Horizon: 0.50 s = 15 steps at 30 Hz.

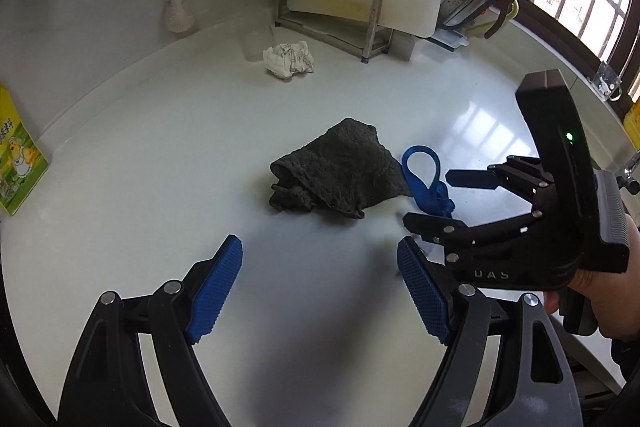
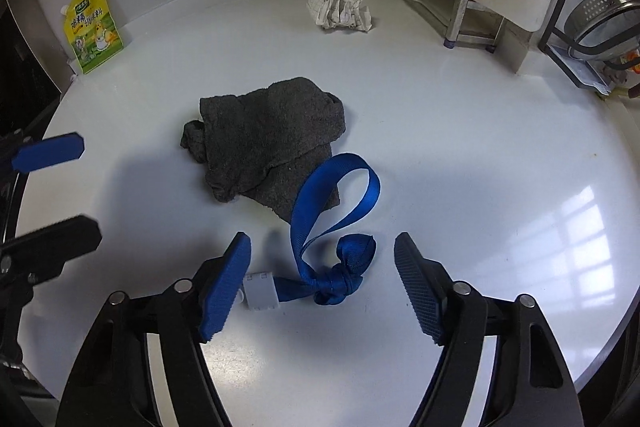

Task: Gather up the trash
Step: 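Grasp the blue lanyard strap with the right tool while the left tool grasps the grey cloth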

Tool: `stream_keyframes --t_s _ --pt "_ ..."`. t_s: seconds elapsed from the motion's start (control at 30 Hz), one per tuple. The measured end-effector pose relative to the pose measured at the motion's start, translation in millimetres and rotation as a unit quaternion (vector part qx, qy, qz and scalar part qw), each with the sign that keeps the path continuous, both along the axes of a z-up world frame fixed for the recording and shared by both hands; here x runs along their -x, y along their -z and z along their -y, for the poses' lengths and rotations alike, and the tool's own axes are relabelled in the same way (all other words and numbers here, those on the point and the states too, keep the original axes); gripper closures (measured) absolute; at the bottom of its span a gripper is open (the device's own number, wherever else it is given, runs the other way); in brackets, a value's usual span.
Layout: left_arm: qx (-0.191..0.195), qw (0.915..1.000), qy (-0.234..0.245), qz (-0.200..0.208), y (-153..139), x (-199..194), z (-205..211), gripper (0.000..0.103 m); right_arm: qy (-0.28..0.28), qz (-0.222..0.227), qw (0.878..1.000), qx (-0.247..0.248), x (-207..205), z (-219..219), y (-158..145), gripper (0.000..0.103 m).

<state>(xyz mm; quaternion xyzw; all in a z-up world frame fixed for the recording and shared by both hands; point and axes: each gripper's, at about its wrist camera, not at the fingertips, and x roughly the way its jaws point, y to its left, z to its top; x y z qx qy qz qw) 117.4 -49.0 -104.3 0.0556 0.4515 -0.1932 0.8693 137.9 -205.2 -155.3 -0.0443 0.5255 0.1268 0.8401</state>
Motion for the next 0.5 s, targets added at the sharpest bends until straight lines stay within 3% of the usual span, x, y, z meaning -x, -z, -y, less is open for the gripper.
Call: stream_keyframes --t_s 0.03,0.1,0.23,0.5 --pt "-0.003 1.0 0.005 -0.001 3 -5 2 0.025 0.0 -0.002 1.0 0.003 0 1 3 0.062" --pt "-0.011 0.9998 0.014 -0.002 9 -15 6 0.025 0.001 0.006 1.0 0.005 2 5 3 0.079" --pt "-0.014 0.9995 0.027 -0.004 15 -31 15 0.025 0.002 0.012 1.0 -0.011 6 14 -4 0.089" --pt "-0.015 0.9985 0.049 -0.019 28 -58 47 0.025 0.019 0.04 0.998 -0.034 21 41 -36 0.09"
